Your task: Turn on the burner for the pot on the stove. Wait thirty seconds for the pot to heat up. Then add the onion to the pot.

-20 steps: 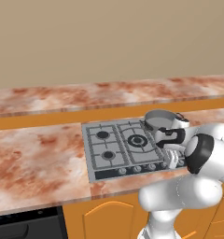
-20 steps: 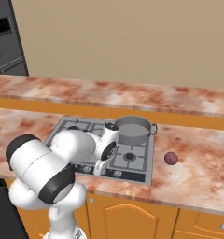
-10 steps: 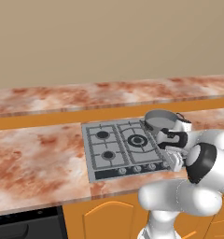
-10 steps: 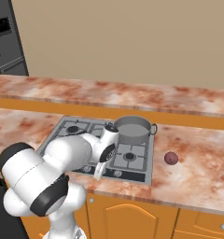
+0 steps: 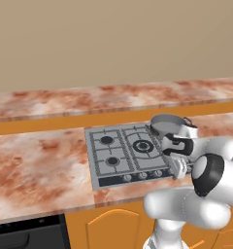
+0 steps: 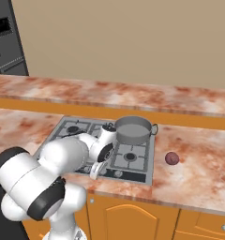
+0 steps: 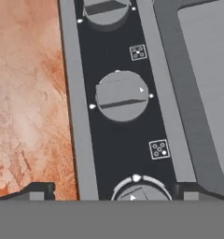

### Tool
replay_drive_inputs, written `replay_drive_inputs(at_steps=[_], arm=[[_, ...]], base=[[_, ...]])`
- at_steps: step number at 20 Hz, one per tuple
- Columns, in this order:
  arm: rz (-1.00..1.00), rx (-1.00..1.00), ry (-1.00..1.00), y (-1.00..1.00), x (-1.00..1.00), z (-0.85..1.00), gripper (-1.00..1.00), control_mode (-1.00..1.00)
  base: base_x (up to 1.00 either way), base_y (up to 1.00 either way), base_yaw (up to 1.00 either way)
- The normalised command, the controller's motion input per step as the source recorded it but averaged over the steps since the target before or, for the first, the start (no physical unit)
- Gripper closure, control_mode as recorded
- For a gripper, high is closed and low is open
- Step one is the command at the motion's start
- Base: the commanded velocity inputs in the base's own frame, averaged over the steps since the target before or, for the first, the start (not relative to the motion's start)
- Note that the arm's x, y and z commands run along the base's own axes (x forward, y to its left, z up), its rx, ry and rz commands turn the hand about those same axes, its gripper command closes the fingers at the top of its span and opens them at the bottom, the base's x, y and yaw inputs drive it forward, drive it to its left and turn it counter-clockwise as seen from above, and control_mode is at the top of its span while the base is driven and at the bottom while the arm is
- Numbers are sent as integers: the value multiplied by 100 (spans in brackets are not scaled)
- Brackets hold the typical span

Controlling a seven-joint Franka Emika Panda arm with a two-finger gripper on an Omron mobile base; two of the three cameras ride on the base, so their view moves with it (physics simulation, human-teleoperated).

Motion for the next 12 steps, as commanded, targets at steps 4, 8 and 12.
replay_drive_inputs(at_steps=[4, 8, 12], arm=[[-5, 0, 0, 0, 56, 100, -100, -100], [26, 0, 53, 80, -14, 100, -100, -100], [14, 1, 34, 27, 24, 100, -100, -100]], base=[[0, 0, 0], [0, 0, 0], [0, 0, 0]])
